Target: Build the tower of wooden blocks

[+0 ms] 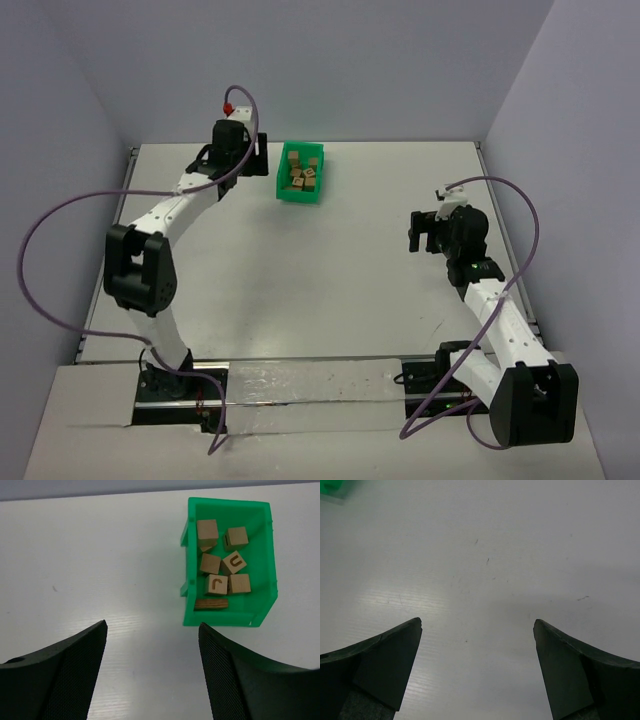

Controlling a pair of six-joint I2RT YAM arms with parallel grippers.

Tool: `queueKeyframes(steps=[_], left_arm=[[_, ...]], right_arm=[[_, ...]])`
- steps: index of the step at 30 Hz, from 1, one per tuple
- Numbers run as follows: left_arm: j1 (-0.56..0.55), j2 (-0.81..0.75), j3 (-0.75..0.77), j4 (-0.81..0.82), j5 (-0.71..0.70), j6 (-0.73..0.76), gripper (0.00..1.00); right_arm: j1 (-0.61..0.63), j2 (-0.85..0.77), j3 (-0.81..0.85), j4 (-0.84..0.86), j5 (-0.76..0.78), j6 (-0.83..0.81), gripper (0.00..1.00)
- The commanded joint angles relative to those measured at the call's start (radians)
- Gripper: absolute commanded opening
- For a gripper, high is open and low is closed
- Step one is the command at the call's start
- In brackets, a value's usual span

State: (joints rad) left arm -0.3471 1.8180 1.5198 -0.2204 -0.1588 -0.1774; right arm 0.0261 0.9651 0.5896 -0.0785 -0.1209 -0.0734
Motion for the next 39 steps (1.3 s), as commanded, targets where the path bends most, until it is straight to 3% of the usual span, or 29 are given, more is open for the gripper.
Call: queueKeyframes(steps=[1,13,30,39], left_arm=[[-0.008,0.132,0.142,-0.028,0.024,-0.08,0.79],[-0.032,0.365,0.325,0.037,0.058,-0.106,0.77],[-0.041,0.531,0.427,0.084,0.036,-0.102,0.66],[-0.041,0.573,0.446,0.099,0.022,-0.103,0.48]], right_arm=[[0.006,0.021,0.055,0.006,0.022,-0.004,1.0],[0.005,0.055,0.061,0.007,0.038,0.0,1.0],[0.005,0.072,0.069,0.0,0.04,0.01,1.0],[0.005,0.082,0.069,0.006,0.041,0.009,1.0]])
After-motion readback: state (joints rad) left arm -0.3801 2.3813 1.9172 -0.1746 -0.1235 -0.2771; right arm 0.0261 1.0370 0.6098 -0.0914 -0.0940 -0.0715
